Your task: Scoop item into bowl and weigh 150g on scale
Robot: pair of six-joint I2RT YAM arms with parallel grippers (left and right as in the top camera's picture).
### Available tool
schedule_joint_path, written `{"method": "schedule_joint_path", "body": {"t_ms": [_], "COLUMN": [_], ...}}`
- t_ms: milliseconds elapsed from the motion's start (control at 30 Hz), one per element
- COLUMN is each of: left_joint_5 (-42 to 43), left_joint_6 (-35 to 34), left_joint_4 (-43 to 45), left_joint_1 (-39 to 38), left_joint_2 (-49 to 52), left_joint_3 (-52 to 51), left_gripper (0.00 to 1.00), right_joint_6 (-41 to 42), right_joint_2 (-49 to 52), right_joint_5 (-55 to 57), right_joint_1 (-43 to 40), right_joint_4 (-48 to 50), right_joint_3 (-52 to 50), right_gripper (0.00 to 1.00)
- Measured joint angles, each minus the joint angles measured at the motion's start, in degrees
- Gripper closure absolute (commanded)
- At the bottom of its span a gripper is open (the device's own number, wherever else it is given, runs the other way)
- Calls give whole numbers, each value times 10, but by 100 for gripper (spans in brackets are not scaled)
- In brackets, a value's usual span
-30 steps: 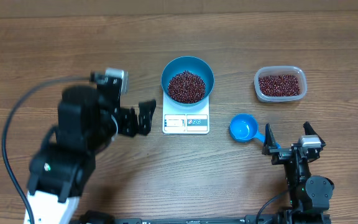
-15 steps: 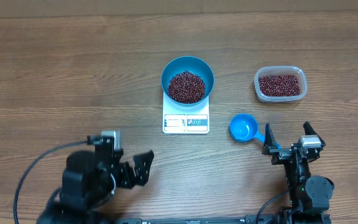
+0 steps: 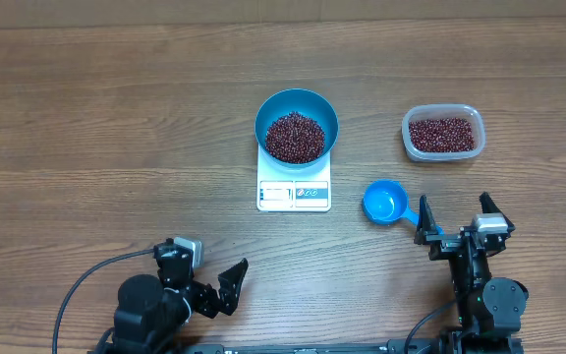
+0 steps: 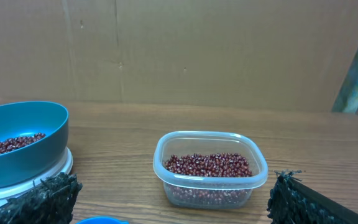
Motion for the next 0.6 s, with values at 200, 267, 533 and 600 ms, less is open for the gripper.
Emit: {"method": "schedule_joint_path", "body": {"t_ms": [200, 267, 533, 600], "left_joint_5": [-1, -7, -99, -122], "left_joint_6": [54, 65, 63, 54], "left_joint_4": [15, 23, 125, 136], "left_joint_1": [-1, -8, -43, -46], "left_joint_2": [-39, -39, -40, -40], "left_joint_3": [-29, -36, -56, -59], "left_gripper": [0, 1, 0, 0], "right_joint_6": [0, 1, 1, 1], "right_joint_2": [0, 0, 0, 0], "right_joint_5": [0, 0, 0, 0], "right_joint_1": [0, 0, 0, 0], "right_joint_4": [0, 0, 0, 0], "right_joint_3": [0, 0, 0, 0], "right_gripper": [0, 0, 0, 0]}}
